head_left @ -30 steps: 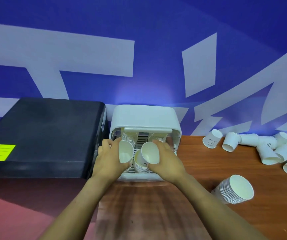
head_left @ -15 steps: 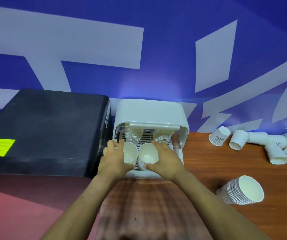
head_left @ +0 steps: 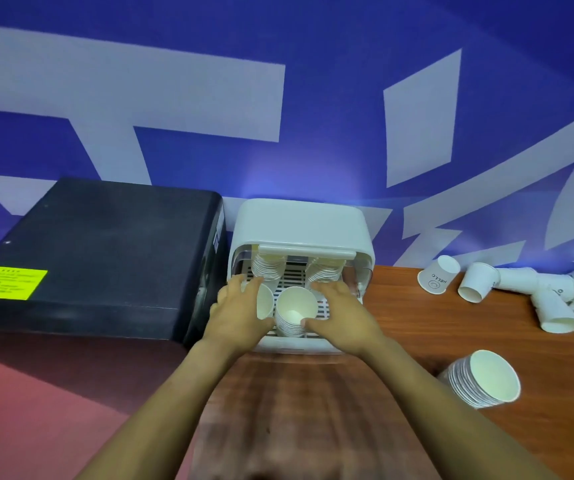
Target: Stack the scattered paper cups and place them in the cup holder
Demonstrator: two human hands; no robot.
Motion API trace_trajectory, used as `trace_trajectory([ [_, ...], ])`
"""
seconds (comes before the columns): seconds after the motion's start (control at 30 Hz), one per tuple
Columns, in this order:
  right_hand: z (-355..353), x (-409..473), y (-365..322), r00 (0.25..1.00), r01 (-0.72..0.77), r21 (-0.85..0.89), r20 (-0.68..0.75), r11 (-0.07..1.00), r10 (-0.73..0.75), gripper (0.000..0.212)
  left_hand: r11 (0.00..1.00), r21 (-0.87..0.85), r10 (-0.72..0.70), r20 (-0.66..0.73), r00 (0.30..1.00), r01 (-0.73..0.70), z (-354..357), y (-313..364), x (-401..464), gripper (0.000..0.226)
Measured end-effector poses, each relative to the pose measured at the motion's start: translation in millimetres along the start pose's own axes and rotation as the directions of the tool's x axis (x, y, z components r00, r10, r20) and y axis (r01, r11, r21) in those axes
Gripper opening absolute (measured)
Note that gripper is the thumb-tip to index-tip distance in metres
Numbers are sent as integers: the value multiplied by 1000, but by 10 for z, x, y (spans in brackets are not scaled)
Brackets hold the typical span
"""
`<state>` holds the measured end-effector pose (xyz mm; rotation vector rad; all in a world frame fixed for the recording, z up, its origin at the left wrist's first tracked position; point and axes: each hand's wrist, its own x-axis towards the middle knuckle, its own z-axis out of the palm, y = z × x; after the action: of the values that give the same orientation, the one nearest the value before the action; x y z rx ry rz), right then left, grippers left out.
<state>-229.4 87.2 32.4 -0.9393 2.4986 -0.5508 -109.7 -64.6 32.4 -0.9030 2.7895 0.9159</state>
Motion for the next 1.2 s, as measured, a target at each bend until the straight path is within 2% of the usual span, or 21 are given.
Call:
trace_trajectory([
  [0.17,-226,-247,116,998,38,6,-56,999,-38,48,981,-116,145,-88,986,-154,-27,294,-150,51],
  [0.3,-418,-432,296,997,4,26,-83,1000,-1,37,963,-217,147,-78,986,-161,64,551,-219,37],
  [0.6,-1020,-754,1130,988,1,123,-152,992,18,24,952,-201,222,-77,972,-233,520,1476,-186,33],
  [0.77,-1522,-888,1986,992,-19,92,-120,996,30,24,950,-151,266,-65,962,-273,951,2292,16,41],
  [0.9,-1996,-815,2669,993,-68,-15,-99,998,66,27,949,-33,316,70,946,-314,1307,2884,286,54],
  [1.03,-2293,-615,3157,994,-95,-141,-70,985,86,33,957,86,265,112,958,-275,1492,3220,557,59],
  [1.2,-2335,-285,3590,995,-95,-273,12,957,102,48,954,221,167,179,970,-205,1668,3434,955,65],
])
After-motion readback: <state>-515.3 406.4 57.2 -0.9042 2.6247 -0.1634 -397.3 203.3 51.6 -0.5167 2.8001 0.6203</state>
